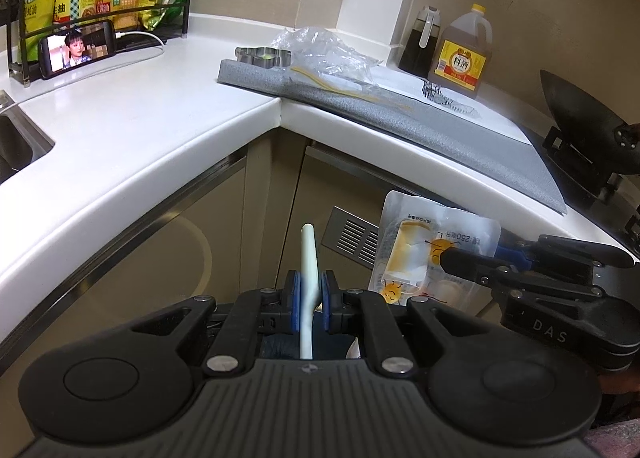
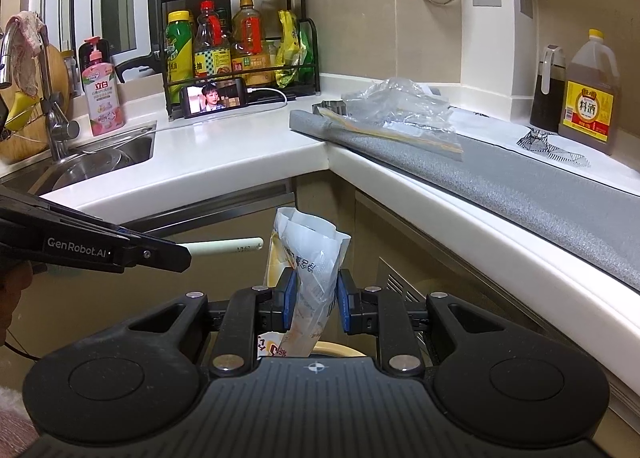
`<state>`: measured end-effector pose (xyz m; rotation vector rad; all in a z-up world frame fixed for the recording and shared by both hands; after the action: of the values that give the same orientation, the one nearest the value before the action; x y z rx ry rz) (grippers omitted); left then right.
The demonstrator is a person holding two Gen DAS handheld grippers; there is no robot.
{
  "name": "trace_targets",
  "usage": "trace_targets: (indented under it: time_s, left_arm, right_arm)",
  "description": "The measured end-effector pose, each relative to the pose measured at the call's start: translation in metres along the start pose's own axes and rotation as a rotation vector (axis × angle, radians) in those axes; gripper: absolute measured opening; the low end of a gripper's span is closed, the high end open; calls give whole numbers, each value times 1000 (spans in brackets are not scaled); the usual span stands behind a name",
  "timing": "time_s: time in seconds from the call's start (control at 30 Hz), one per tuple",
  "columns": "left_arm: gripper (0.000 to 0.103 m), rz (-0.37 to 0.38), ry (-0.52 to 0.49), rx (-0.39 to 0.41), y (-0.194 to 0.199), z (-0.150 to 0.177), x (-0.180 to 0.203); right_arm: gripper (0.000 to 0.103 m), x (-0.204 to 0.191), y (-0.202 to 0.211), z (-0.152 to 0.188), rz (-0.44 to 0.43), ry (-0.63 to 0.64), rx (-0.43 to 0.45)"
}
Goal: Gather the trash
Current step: 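Carry the stick and snack bag with both grippers down toward the trash bin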
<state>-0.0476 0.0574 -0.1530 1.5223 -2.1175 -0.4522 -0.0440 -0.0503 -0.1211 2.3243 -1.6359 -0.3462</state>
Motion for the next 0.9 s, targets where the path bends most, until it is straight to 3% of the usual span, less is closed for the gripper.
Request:
trace_targets:
  time_s: [0.37, 0.67, 0.9]
  left_arm:
    - [11, -9, 6, -40, -22, 14, -5]
    - [11, -22, 9, -89, -44, 31, -13]
    - [11, -19, -13, -129, -61, 45, -9]
  right_arm:
    - [24, 13, -13, 19, 35, -13, -37]
    - [23, 23, -47, 60, 70, -1, -130]
    - [23, 22, -64, 69, 70, 7, -154]
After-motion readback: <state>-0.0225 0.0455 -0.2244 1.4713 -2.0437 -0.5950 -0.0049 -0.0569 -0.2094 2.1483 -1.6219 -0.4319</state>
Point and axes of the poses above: each gripper's, at about its wrist camera, not at the fingertips, and y roughly against the way its jaws point, x to its right, z to its underside, the point moved 10 cm from there along -y, roughly the way its jaws point, and after that the axes turned 8 degrees about x, right-handed, at the moved point
